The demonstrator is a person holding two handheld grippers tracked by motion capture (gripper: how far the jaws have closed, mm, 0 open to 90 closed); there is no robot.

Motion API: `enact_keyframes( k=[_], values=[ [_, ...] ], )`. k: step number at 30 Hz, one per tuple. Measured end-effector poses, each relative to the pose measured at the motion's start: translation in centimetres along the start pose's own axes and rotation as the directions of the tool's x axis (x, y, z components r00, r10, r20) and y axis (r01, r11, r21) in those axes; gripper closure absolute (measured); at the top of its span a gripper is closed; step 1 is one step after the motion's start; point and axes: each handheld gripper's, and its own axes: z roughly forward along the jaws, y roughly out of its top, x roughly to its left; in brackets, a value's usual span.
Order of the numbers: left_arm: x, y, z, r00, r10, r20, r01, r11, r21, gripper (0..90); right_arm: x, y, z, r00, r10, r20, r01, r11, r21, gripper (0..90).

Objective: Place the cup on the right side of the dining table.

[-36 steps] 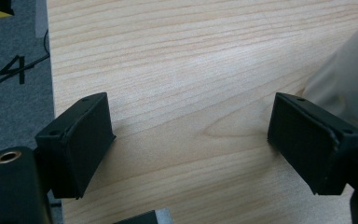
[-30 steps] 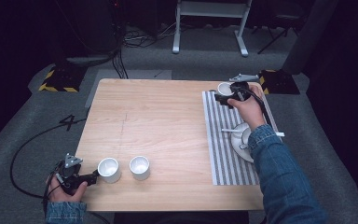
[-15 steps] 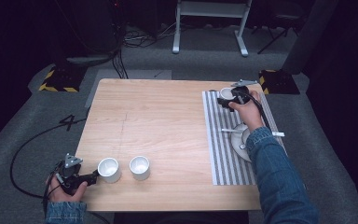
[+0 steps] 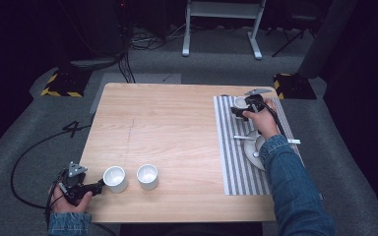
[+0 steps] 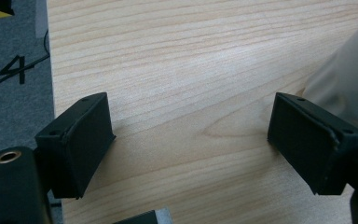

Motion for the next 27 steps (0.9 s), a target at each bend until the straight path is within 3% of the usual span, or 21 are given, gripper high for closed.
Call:
enact_keyframes(
  k=[13,27],
  values=[
    [0.0,0.0,0.0,1.0,0.0,0.0,0.0,1.0,0.001,14.1,-0.5,-0.8,0.8,1.0,0.003,0.005,-0.003,0.999,0.048,27.0],
    [0.0,0.0,0.0,1.0,0.001,0.001,-0.001,1.0,0.001,14.2,-0.8,-1.4,1.3,0.9997,0.016,-0.02,-0.014,0.995,0.097,27.0]
  ],
)
